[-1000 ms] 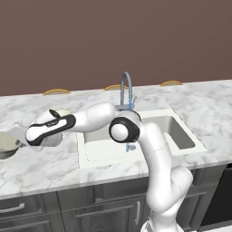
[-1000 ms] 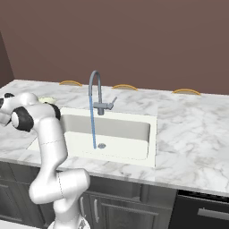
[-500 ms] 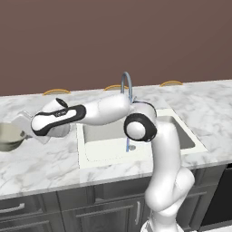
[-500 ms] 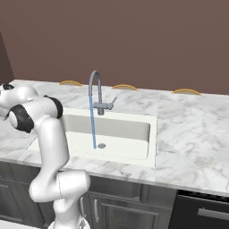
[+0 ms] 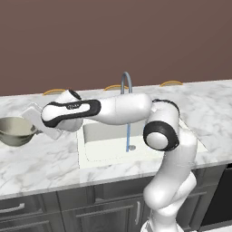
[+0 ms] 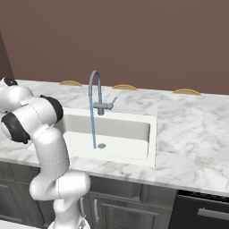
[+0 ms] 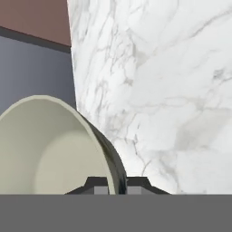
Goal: Rinse each bowl for a few seconds and place them down in the sink or on the counter.
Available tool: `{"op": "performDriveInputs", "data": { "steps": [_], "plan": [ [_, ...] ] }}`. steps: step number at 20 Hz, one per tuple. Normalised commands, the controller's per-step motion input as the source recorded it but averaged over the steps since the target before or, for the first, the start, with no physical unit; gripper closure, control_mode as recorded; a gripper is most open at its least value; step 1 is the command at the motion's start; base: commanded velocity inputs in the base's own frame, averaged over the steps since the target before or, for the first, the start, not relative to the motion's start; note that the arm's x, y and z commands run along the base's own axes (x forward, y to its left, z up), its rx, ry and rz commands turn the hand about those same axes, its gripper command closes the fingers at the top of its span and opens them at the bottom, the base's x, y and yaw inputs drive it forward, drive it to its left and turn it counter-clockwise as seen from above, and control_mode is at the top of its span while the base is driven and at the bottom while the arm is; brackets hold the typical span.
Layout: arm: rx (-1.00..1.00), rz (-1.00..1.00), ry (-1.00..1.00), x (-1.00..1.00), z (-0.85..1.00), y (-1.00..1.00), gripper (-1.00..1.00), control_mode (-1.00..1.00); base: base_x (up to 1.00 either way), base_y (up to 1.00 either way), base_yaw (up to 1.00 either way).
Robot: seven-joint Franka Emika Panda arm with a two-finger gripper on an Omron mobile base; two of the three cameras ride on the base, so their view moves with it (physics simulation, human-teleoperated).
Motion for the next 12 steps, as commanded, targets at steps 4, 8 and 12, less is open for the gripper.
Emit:
{"op": "performDriveInputs", "data": {
  "steps": [4,8,12],
  "plan": [
    [-0.02,-0.15,0.15,-0.15,0.28,-0.59,1.00,-1.00,0.00,0.00,0.00],
    [-0.03,-0.22,0.21,-0.04,0.24,-0.54,1.00,-1.00,0.00,0.00,0.00],
    [-0.03,-0.24,0.22,0.00,0.23,-0.56,1.00,-1.00,0.00,0.00,0.00]
  ]
}}
